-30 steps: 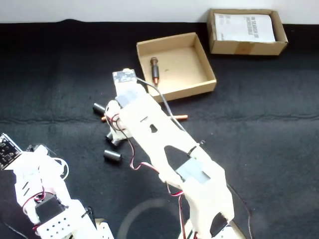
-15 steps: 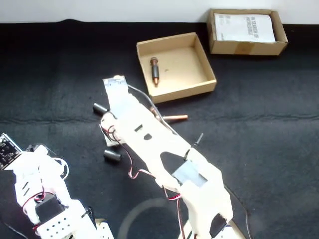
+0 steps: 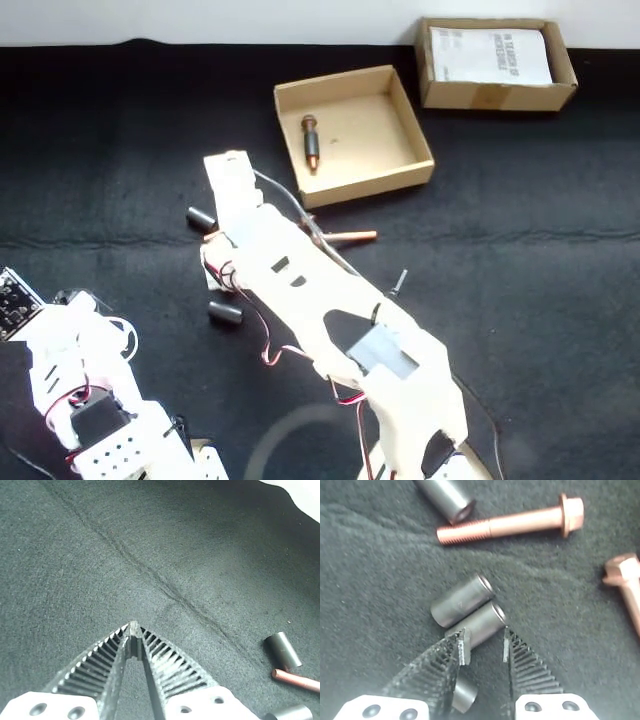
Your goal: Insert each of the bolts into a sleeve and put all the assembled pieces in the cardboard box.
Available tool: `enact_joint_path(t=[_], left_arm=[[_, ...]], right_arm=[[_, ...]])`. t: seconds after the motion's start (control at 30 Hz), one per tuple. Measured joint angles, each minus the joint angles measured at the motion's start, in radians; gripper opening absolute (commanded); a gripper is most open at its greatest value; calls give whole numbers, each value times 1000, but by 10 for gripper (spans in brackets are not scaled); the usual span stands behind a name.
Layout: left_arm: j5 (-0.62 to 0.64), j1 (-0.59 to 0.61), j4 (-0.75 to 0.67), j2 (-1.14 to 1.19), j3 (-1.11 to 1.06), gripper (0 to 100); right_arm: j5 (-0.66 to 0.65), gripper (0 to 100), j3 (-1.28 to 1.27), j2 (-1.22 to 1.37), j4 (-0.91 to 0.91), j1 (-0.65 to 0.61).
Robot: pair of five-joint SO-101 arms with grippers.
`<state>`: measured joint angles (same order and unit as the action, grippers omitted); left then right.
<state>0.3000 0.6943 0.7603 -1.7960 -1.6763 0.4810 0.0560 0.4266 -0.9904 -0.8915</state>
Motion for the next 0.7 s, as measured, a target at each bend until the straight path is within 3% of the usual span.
enact_joint_path(t=[0.6, 0.7], left_arm=[[0, 0, 0, 0, 0, 9], [0, 0, 0, 0, 0, 9]], right_arm=[[2, 104, 54, 123, 32, -64], [2, 25, 54, 123, 32, -64]])
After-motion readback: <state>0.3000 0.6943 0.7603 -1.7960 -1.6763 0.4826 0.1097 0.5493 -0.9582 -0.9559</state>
